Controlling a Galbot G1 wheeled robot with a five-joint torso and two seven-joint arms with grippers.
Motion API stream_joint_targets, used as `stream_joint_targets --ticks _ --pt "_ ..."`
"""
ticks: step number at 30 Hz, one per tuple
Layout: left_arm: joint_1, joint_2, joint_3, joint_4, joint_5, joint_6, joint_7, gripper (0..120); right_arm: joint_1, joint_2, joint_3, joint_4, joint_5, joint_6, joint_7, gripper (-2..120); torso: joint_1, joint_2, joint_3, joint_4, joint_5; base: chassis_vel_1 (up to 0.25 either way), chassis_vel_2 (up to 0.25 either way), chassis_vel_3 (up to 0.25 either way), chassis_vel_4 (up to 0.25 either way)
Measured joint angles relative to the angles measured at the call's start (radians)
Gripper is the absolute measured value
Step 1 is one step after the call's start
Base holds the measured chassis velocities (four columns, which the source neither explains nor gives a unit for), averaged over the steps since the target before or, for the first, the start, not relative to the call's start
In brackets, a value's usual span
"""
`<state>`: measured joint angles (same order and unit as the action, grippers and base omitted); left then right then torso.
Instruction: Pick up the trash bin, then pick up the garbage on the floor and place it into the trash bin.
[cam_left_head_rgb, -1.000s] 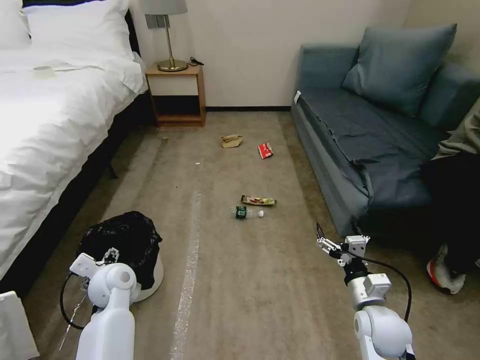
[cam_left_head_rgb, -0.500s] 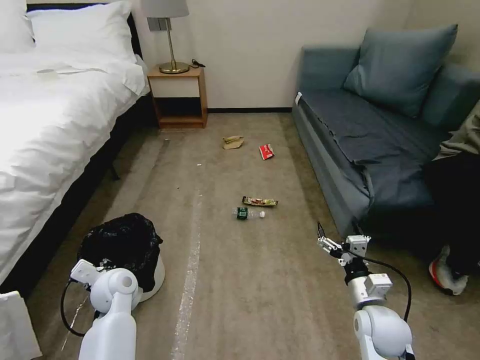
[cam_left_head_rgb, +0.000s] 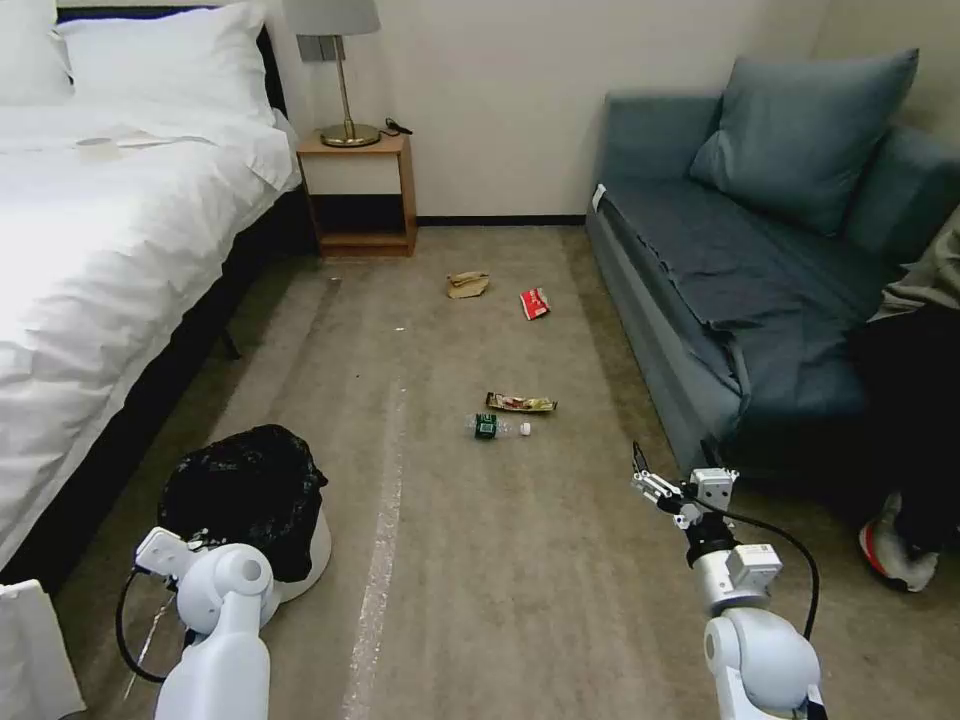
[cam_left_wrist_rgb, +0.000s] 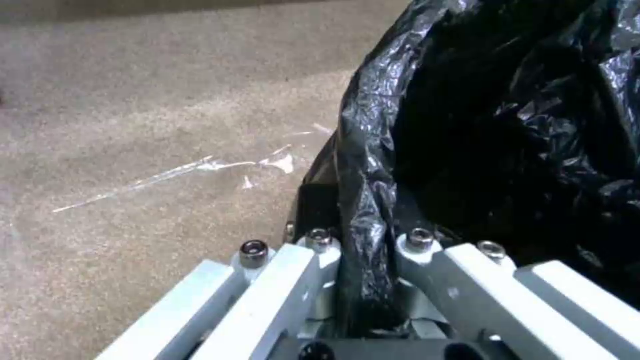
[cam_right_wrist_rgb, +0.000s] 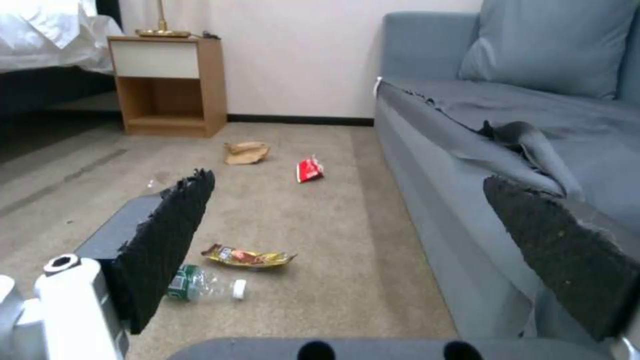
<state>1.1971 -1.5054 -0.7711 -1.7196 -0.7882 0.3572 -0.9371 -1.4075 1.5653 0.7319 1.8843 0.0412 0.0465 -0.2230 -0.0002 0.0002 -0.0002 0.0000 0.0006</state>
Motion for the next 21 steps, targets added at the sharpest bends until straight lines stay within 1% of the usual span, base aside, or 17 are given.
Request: stream_joint_targets --ticks 5,7,8,9,10,12,14,15,16,17,18,19,20,21 --pt "0.011 0.0 0.004 -0.005 0.007 0.0 0.014 4 0.0 0.0 -0.002 0.001 0.0 0.0 0.003 100 0.0 0.0 0.0 0.0 0.0 0.0 0.0 0.0 0.0" --pt "0.019 0.0 0.008 -0.017 0.021 0.0 0.022 4 0.0 -0.001 -0.004 0.002 0.002 -0.003 0.007 100 0.0 0.0 0.0 0.0002 -0.0011 0.0 0.0 0.0 0.0" --pt "0.028 0.001 0.015 -0.041 0.053 0.014 0.039 4 0.001 -0.003 -0.008 0.006 0.006 -0.009 0.015 100 0.0 -0.001 0.001 0.0005 -0.0041 0.0 0.0 0.0 0.0" --pt "0.028 0.001 0.015 -0.041 0.053 0.014 0.039 4 0.001 -0.003 -0.008 0.006 0.006 -0.009 0.015 100 0.0 -0.001 0.001 0.0005 -0.0041 0.0 0.0 0.0 0.0" --pt "0.03 0.001 0.017 -0.054 0.074 0.036 0.054 4 0.002 -0.004 -0.011 0.009 0.009 -0.012 0.018 100 0.0 -0.001 0.001 0.0006 -0.0047 0.0 0.0 0.0 0.0" --pt "0.03 0.001 0.018 -0.057 0.079 0.042 0.058 4 0.003 -0.004 -0.012 0.01 0.011 -0.016 0.018 100 0.0 -0.001 0.001 0.0006 -0.0047 0.0 0.0 0.0 0.0" --pt "0.031 0.0 0.025 -0.092 0.124 0.112 0.116 3 0.002 -0.007 -0.024 0.033 0.049 -0.059 0.028 100 0.0 -0.001 0.001 -0.0006 -0.0048 0.0 0.0 0.0 0.0" --pt "0.031 0.0 0.025 -0.092 0.124 0.112 0.116 3 0.002 -0.007 -0.024 0.033 0.049 -0.059 0.028 100 0.0 -0.001 0.001 -0.0006 -0.0048 0.0 0.0 0.0 0.0" --pt "0.031 0.001 0.029 -0.109 0.138 0.137 0.136 1 0.004 -0.007 -0.027 0.035 0.052 -0.062 0.029 100 0.0 -0.001 0.001 -0.0009 -0.0042 0.0 0.0 0.0 0.0" --pt "0.031 0.002 0.034 -0.127 0.156 0.158 0.149 1 0.008 -0.007 -0.028 0.033 0.041 -0.05 0.03 100 0.0 -0.001 0.001 -0.001 -0.0041 0.0 0.0 0.0 0.0" --pt "0.031 0.002 0.034 -0.127 0.156 0.158 0.149 1 0.008 -0.007 -0.028 0.033 0.041 -0.05 0.03 100 0.0 -0.001 0.001 -0.001 -0.0041 0.0 0.0 0.0 0.0" --pt "0.031 0.003 0.036 -0.144 0.175 0.17 0.161 1 0.012 -0.007 -0.029 0.026 0.024 -0.027 0.029 100 0.0 -0.001 0.001 -0.0009 -0.0038 0.0 0.0 0.0 0.0" --pt "0.031 0.005 0.039 -0.16 0.194 0.179 0.171 1 0.017 -0.007 -0.029 0.016 0.006 -0.005 0.026 100 0.0 -0.001 0.001 -0.0008 -0.0022 0.0 0.0 0.0 0.0" --pt "0.031 0.005 0.039 -0.16 0.194 0.179 0.171 1 0.017 -0.007 -0.029 0.016 0.006 -0.005 0.026 100 0.0 -0.001 0.001 -0.0008 -0.0022 0.0 0.0 0.0 0.0"
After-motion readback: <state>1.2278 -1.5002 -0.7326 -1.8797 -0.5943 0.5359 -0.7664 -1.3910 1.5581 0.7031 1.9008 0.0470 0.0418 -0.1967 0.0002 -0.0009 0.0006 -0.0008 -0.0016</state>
